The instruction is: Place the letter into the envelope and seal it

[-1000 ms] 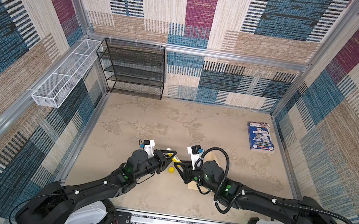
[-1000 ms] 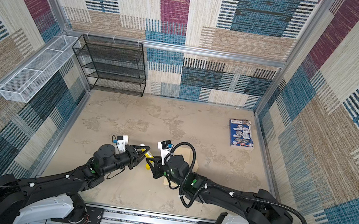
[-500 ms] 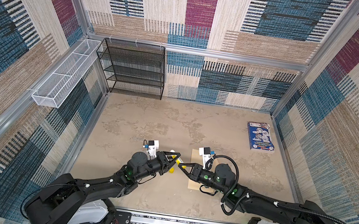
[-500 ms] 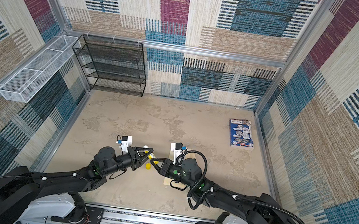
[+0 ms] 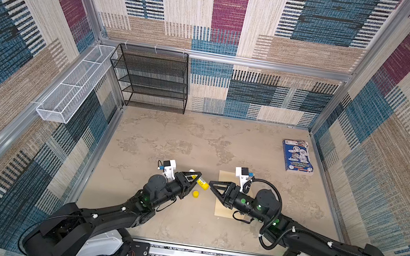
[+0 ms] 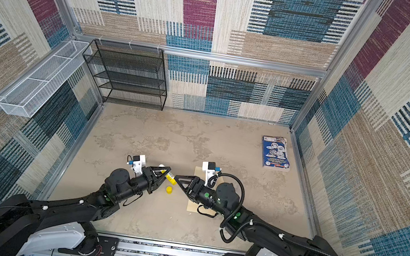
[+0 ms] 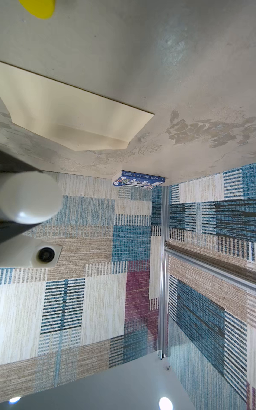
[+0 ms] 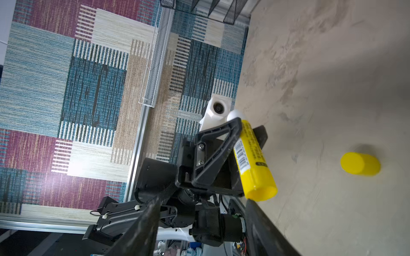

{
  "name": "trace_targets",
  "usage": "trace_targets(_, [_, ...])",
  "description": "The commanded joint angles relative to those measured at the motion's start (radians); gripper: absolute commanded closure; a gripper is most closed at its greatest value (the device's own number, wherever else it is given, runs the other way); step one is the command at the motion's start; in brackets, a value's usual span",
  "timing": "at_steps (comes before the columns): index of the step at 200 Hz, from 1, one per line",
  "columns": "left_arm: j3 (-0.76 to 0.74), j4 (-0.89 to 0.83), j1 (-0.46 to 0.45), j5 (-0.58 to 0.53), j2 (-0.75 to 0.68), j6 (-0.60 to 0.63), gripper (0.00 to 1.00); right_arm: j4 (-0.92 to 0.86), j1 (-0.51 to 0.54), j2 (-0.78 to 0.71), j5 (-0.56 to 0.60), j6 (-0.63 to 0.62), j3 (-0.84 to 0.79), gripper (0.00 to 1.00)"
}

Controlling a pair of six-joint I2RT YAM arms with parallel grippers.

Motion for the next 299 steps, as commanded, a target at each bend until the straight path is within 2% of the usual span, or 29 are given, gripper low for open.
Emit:
trace_targets(1, [0.016, -0.049, 0.001, -0.031, -0.020, 0.027, 1.00, -0.138, 0.002, -0.048, 0.111, -0.270, -0.005, 0.32])
trace_targets(24, [0.027, -0.072, 0.002, -0.022, -0.029, 0.024, 1.00, -0.182, 0.003, -0.054, 0.164, -0.454, 0.008, 0.32])
trace_targets(43, [0.035, -0.083, 0.002, -0.017, -0.028, 0.019, 1.00, -0.116, 0.006, -0.039, 0.143, -0.555, 0.003, 0.32])
trace_targets(95, [0.047, -0.078, 0.002, -0.011, -0.015, 0.010, 1.00, -0.002, 0.030, 0.054, 0.079, -0.695, 0.027, 0.34])
trace_targets(150, [0.048, -0.065, -0.001, -0.006, 0.006, -0.002, 1.00, 0.025, 0.059, 0.167, 0.057, -0.751, 0.070, 0.40])
trace_targets(186, [0.044, -0.050, -0.001, -0.006, 0.013, -0.005, 1.00, 0.032, 0.063, 0.202, 0.055, -0.744, 0.081, 0.48])
trace_targets(211, [0.043, -0.051, -0.001, -0.008, 0.016, -0.003, 1.00, 0.037, 0.062, 0.214, 0.048, -0.732, 0.081, 0.57])
trace_targets(270, [0.043, -0.029, -0.001, 0.000, 0.030, -0.005, 1.00, 0.035, 0.062, 0.253, 0.051, -0.730, 0.092, 0.58])
trace_targets(299, [0.037, -0.032, -0.001, -0.006, 0.023, -0.004, 1.00, 0.021, 0.061, 0.244, 0.078, -0.720, 0.089, 0.69])
